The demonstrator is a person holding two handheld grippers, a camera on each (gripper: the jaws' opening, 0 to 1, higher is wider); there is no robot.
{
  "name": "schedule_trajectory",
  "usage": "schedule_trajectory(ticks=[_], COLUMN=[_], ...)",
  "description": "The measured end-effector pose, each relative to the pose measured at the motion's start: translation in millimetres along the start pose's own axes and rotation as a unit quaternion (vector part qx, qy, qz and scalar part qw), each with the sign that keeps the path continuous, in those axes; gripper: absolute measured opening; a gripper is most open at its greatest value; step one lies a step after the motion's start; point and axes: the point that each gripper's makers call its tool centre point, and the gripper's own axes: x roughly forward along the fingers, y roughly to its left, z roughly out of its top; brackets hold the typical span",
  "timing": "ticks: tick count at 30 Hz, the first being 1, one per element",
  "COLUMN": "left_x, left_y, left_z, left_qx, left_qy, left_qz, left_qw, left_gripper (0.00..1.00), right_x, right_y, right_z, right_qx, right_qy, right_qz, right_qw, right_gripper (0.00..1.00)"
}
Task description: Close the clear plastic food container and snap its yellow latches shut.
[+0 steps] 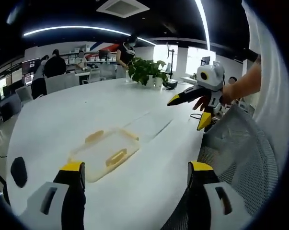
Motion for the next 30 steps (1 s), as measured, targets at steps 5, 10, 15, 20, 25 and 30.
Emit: schedule_trajectory(ticks=[5, 10, 15, 20, 25, 30], left_x=[2, 3, 5, 8, 9, 10], left_y=[1.3, 6.0, 12.2, 16.7, 18.5, 22.5], left_z=[-1.0, 0.3, 3.5, 5.1, 6.9, 3.4], left_qx=[0.000, 0.006, 0.013, 0.020, 0.027, 0.040], left_qy=[0.002, 0.003, 0.005, 0.005, 0.003, 0.011], left_qz=[-0.007, -0.012, -0.016, -0.020, -0.022, -0.023], left_qw=[1.0000, 0.9999, 0.9998, 0.9996, 0.9994, 0.9989], left_gripper=[0.88, 0.87, 0.86, 0.84, 0.84, 0.83], right_x=[1, 5, 9, 14, 19, 23], right_y=[-7, -9, -8, -8, -10, -13], right_z=[1.4, 3.6, 7.6, 13.1, 17.3, 19.4], right_qx=[0.000, -0.007, -0.016, -0.020, -0.027, -0.036], right_qy=[-0.001, 0.000, 0.001, -0.003, -0.006, -0.004], right_qz=[-0.003, 0.000, 0.007, 0.009, 0.013, 0.016], right_qw=[1.0000, 1.0000, 0.9998, 0.9997, 0.9995, 0.9992], right_gripper=[0.85, 0.84, 0.84, 0.83, 0.83, 0.82])
